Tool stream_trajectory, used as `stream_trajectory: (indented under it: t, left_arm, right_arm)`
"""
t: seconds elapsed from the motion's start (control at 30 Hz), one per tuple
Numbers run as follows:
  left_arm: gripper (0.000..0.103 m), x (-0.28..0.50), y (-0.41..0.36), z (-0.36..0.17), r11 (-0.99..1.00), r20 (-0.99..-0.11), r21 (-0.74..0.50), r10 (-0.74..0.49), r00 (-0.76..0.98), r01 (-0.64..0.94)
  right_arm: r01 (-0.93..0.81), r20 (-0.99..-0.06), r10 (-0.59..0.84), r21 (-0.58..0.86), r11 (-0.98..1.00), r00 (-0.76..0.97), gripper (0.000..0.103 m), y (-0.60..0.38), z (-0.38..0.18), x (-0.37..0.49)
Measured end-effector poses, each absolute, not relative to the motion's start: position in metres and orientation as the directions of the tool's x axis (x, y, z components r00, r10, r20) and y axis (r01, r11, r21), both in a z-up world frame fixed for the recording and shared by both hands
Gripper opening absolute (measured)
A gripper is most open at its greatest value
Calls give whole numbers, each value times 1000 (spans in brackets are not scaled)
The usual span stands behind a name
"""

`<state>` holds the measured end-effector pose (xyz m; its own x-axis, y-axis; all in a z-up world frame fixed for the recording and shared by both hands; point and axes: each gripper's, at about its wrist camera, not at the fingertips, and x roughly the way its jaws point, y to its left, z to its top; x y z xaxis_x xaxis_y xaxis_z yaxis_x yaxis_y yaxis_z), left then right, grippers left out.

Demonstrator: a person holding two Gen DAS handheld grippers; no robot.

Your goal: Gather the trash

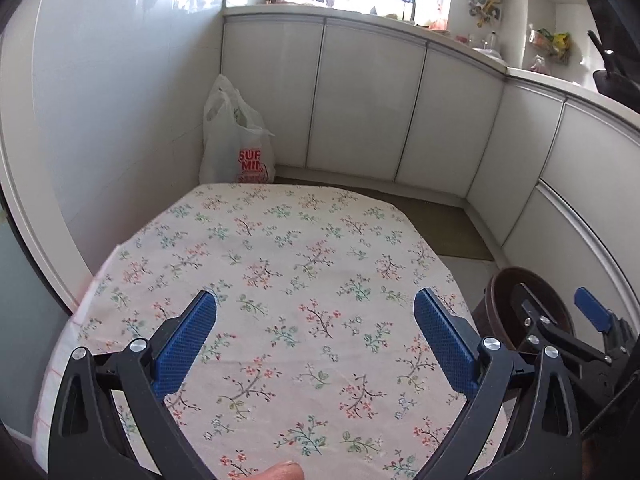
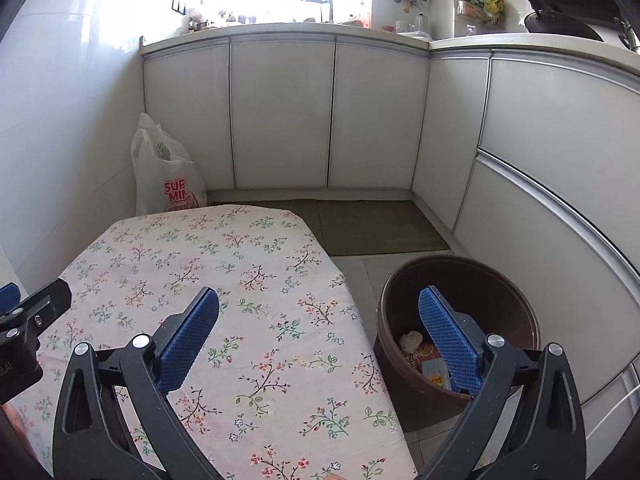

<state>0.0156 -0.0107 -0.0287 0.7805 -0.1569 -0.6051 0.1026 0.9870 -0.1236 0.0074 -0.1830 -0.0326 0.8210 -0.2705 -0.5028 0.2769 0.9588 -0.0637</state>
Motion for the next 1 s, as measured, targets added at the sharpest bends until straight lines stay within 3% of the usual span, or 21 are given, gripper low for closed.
stream_trajectory:
  t: [1.0]
  left_arm:
    - [96, 20, -11, -35, 988, -643, -136, -144, 752, 72]
  right_arm:
    - [271, -511, -250, -34, 962, 822, 96, -185, -35, 10]
